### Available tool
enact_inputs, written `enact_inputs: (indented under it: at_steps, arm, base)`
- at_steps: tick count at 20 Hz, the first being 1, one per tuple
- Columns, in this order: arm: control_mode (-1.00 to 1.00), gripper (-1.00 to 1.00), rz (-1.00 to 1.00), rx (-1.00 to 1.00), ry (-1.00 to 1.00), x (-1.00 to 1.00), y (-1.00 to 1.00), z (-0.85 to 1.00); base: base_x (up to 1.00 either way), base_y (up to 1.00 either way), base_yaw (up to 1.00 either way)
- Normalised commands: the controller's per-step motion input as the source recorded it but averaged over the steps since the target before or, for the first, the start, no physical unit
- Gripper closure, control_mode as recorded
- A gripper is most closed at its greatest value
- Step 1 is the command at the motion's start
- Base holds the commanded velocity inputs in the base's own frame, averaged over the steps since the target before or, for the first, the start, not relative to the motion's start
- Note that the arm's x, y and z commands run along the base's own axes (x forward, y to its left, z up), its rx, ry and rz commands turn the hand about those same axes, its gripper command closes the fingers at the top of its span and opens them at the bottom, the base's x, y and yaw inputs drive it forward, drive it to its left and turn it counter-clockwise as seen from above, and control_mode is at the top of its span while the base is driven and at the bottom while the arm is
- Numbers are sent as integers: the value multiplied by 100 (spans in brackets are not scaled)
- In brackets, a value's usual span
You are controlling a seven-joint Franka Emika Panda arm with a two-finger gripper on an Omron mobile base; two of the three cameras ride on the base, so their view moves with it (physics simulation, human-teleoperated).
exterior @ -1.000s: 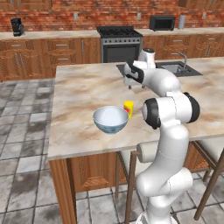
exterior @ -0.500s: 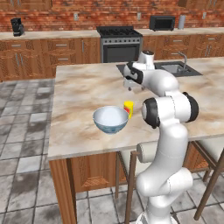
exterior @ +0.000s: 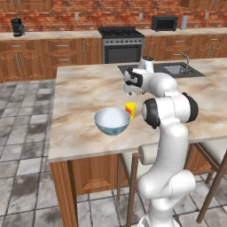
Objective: Place the cup inside the bowl on the dining table and move the bowl to any counter.
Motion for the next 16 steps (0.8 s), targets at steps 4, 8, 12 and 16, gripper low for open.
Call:
enact_inputs:
  at_steps: [4, 8, 12, 16]
  arm:
    - [-100, -100, 1, 0, 0, 27, 0, -22]
    - [-100, -100, 1, 0, 0, 30, 0, -20]
    - [-100, -100, 1, 0, 0, 20, 0, -19]
    - [-100, -100, 1, 0, 0, 7, 0, -19]
  base:
    - [0, 0, 0]
    - [0, 0, 0]
    - [0, 0, 0]
    - [0, 0, 0]
